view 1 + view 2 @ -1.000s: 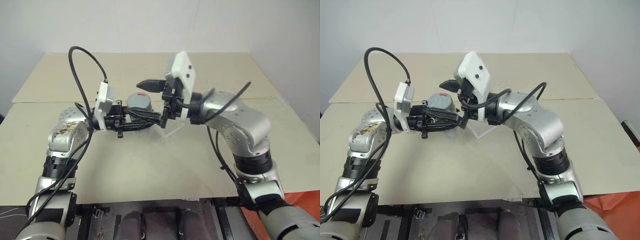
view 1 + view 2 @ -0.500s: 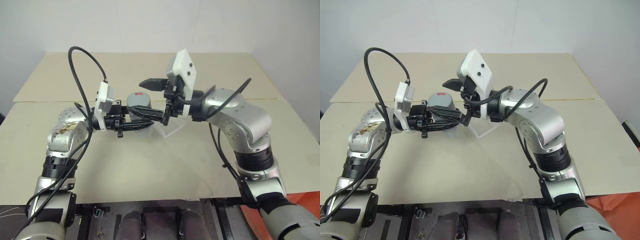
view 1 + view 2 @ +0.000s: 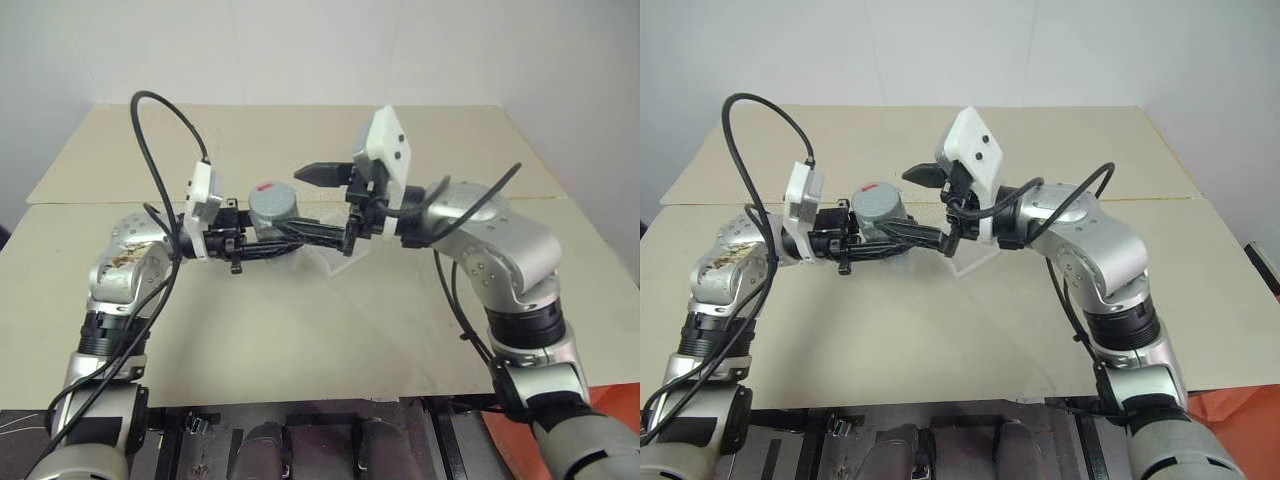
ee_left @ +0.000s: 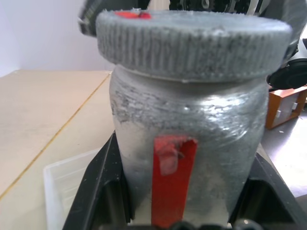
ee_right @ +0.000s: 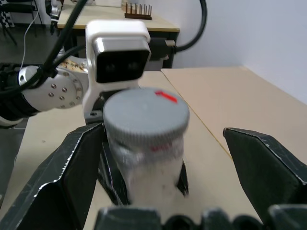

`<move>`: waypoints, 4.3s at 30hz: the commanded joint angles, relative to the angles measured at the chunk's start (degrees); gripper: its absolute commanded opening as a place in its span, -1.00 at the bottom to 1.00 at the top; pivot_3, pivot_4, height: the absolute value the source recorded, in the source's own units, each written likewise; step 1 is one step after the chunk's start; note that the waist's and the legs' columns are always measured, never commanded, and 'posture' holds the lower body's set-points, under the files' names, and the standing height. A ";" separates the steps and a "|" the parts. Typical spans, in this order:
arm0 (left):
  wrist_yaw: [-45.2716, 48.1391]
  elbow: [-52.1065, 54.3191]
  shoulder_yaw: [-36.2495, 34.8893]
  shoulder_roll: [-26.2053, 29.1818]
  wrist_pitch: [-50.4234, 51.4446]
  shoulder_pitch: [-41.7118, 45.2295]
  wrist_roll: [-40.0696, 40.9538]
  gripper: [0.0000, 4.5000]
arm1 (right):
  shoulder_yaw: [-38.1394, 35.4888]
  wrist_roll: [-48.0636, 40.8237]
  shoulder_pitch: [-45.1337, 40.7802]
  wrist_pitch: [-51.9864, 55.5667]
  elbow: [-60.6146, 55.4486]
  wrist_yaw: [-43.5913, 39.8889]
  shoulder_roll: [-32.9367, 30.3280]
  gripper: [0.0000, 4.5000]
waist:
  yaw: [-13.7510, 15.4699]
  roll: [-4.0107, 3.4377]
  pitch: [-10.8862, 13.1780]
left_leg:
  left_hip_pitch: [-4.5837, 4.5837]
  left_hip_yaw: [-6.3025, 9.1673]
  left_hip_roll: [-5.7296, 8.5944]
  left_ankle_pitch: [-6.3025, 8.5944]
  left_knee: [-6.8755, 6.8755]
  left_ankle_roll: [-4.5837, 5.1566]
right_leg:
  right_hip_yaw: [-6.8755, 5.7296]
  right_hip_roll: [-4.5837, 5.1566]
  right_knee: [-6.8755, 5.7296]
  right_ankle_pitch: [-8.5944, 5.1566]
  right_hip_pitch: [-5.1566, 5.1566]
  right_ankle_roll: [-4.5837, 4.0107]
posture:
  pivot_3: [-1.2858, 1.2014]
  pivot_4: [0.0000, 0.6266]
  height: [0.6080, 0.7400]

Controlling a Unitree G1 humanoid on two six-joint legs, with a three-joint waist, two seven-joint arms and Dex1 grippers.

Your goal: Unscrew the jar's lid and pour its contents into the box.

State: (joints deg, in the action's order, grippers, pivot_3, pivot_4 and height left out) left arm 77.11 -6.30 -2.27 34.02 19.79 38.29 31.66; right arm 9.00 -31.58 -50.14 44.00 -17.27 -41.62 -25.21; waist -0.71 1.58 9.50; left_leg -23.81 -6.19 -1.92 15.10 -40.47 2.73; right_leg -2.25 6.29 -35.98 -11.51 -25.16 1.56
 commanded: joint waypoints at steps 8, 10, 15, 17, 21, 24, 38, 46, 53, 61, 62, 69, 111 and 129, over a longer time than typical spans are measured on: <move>2.04 1.75 -0.60 0.43 -0.43 0.91 1.17 -0.14 | -6.67 -0.28 1.12 -0.73 -1.49 0.75 -2.99 0.99 | -0.03 0.00 0.00 | 0.00 -0.01 -0.01 0.00 0.00 0.00 | 0.00 0.00 0.02 0.00 -0.01 0.00 | 0.03 -0.52 1.00; 2.20 1.59 -0.61 0.47 -0.41 0.98 1.11 -0.14 | -6.96 -0.94 1.50 -0.40 -2.09 0.22 -3.48 0.99 | -0.02 0.00 0.00 | 0.00 -0.01 0.00 0.01 0.00 0.02 | 0.00 0.00 0.03 0.00 -0.01 0.00 | 0.03 -0.52 1.00; 2.17 0.93 -0.53 0.28 -0.67 1.03 0.65 -0.14 | -7.04 -5.14 3.67 0.27 -6.19 -3.95 -5.21 0.99 | 0.00 0.00 0.00 | 0.00 0.00 -0.01 0.16 0.00 0.28 | 0.00 0.00 0.04 0.00 0.00 0.00 | 0.03 -0.52 1.00; 1.98 0.94 -0.38 0.03 -0.72 0.99 0.48 -0.14 | -7.50 -8.10 2.75 1.80 -7.72 -3.38 -3.84 0.99 | -0.02 0.00 0.00 | 0.00 0.01 0.00 0.16 0.00 0.28 | 0.01 0.00 0.07 0.00 -0.01 0.00 | 0.03 -0.52 1.00; 1.68 1.41 -0.16 -0.31 -0.47 0.82 0.48 -0.14 | -5.26 -8.37 0.80 2.83 -7.89 -0.88 -1.12 0.99 | -0.11 0.00 0.00 | 0.03 0.02 -0.01 0.16 0.00 0.28 | 0.00 0.00 0.06 0.00 -0.01 0.00 | 0.03 -0.52 1.00; 1.65 1.41 0.04 -0.52 -0.54 0.88 0.48 -0.14 | -2.14 -5.71 -0.17 2.09 -5.92 0.44 0.82 0.99 | -0.09 0.00 0.00 | 0.04 0.03 -0.01 0.16 0.00 0.27 | 0.00 0.00 0.05 0.00 -0.01 0.00 | 0.03 -0.52 1.00; 1.28 3.07 -0.09 -0.21 -0.39 -0.42 0.88 -0.14 | 1.35 -2.12 -2.60 2.18 -2.56 1.82 4.94 0.99 | -0.03 0.00 0.00 | 0.01 0.01 0.00 0.12 0.00 0.20 | 0.00 0.00 -0.02 0.00 0.00 0.00 | 0.03 -0.52 1.00; 1.15 3.26 -0.18 0.02 -0.63 -0.97 0.80 -0.14 | 1.08 -2.70 -2.97 2.14 -2.33 0.64 5.35 0.22 | -0.04 0.00 0.00 | 0.01 0.01 0.00 0.12 0.00 0.21 | 0.00 0.00 -0.02 0.00 -0.01 0.00 | 0.03 -0.52 1.00; 3.66 2.85 0.18 0.92 -0.68 -0.81 1.03 -0.14 | -2.27 -8.77 -4.55 3.71 1.21 -6.47 4.33 0.22 | -0.04 0.00 0.00 | 0.01 0.00 0.00 0.12 0.00 0.21 | 0.00 0.00 -0.02 0.00 0.00 0.00 | 0.03 -0.52 1.00; 7.49 3.78 1.58 2.53 0.03 -1.60 0.83 -0.14 | -5.06 -12.20 -11.06 3.89 8.96 -12.40 3.61 0.22 | -0.11 0.00 0.00 | 0.02 0.01 -0.01 0.17 0.00 0.29 | 0.00 -0.01 -0.01 0.00 -0.01 -0.01 | 0.03 -0.52 1.00; 7.49 3.73 1.61 2.54 -0.06 -1.69 0.77 -0.14 | -5.88 -12.26 -11.93 3.69 10.05 -11.92 3.89 0.22 | -0.11 0.00 0.00 | 0.02 0.02 -0.02 0.17 0.00 0.29 | -0.01 -0.01 -0.01 0.00 -0.01 0.00 | 0.03 -0.52 1.00; 3.16 3.32 -1.46 3.01 0.12 -2.18 1.06 -0.14 | -8.16 0.26 -5.18 -4.46 9.85 -0.79 0.50 0.22 | 0.19 0.00 0.00 | -0.01 -0.01 0.00 0.12 0.00 0.21 | -0.02 0.01 -0.07 0.00 0.01 0.00 | 0.03 -0.52 1.00; -114.37 -55.97 54.66 -7.30 -50.78 40.00 -108.41 -0.14 | -18.40 -16.78 18.51 17.54 -14.06 0.81 -20.17 0.98 | 2.30 0.12 0.06 | -0.53 -0.30 0.16 0.29 -0.18 0.60 | -0.17 0.14 0.23 0.11 -0.19 0.21 | 0.03 -0.52 1.00; -116.55 -62.74 57.21 -11.39 -48.04 41.82 -106.33 -0.14 | -15.96 -16.19 20.67 15.05 -15.22 4.76 -19.49 0.98 | 1.97 0.17 0.08 | -0.68 -0.21 0.17 0.36 -0.44 0.71 | -0.22 0.23 0.09 0.07 -0.25 0.29 | 0.03 -0.52 1.00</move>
State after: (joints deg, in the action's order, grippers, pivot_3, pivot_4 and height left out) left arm -39.98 -69.67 56.79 22.31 -26.84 80.02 -77.56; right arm -6.63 -48.22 -28.46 61.14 -31.86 -36.57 -44.10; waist 1.27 1.74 9.59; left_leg -24.49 -6.38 -1.75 15.46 -40.91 3.44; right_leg -2.47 6.52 -35.88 -11.44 -25.41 1.84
